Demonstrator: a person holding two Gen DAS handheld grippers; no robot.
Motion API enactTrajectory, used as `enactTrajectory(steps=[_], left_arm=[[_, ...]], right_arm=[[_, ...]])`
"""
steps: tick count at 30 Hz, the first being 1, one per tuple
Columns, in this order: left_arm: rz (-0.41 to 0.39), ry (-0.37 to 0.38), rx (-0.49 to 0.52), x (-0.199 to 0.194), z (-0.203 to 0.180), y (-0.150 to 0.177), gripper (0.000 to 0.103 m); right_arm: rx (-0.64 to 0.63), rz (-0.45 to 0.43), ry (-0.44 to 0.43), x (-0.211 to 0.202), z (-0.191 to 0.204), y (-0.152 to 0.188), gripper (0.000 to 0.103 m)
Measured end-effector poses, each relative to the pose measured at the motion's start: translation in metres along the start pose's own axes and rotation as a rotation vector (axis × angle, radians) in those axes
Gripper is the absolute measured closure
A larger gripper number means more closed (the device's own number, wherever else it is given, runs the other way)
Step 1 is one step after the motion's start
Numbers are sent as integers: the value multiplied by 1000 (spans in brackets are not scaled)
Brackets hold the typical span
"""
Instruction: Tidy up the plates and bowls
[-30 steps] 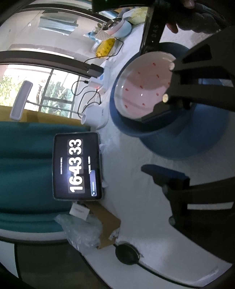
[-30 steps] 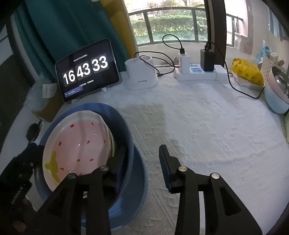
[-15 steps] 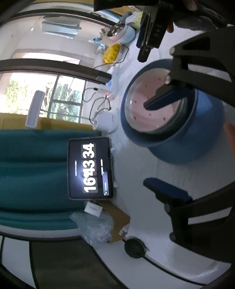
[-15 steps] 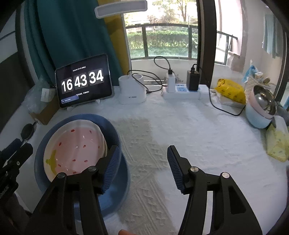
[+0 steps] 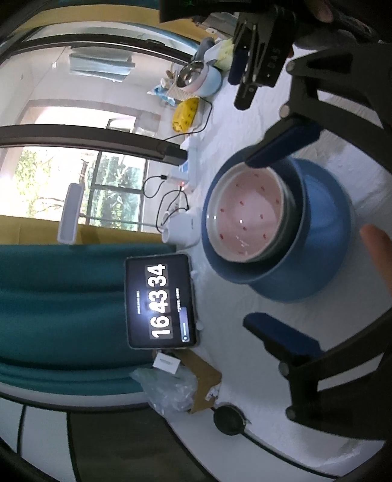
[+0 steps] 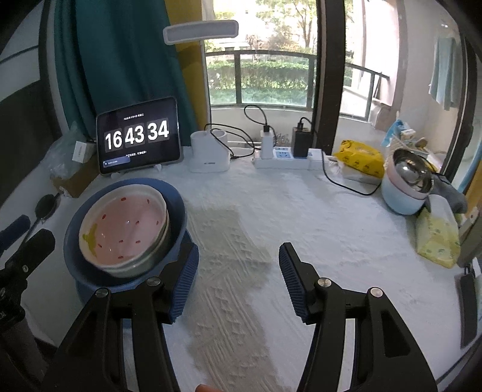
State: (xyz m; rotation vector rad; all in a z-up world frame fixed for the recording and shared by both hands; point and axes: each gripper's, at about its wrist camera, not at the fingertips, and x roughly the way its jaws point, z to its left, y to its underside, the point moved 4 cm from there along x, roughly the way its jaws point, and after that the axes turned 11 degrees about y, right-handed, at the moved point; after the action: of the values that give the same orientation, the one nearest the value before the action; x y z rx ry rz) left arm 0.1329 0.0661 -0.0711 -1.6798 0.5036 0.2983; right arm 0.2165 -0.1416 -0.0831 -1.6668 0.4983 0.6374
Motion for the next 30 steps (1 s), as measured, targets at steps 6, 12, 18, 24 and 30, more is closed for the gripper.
enactTrajectory(steps=[6,12,18,24,30], left_arm=[[-14,15,30,-14,-17,1,5],[-34,40,62,-28,-36,0,5],[-45,34,78,-41,-47,0,5],[-80,37,98,-55,-55,-3,5],[-115,48,120,-70,-64,-7,5]], right_arm=[[14,-33,26,-23,-16,7,44],[39,-67,55,-48,-35,14,44],[49,-90,80,-67,-47,22,44],[72,-119,103,-85,-58,29,44],[95,-153,130,-104,-70,32,44]])
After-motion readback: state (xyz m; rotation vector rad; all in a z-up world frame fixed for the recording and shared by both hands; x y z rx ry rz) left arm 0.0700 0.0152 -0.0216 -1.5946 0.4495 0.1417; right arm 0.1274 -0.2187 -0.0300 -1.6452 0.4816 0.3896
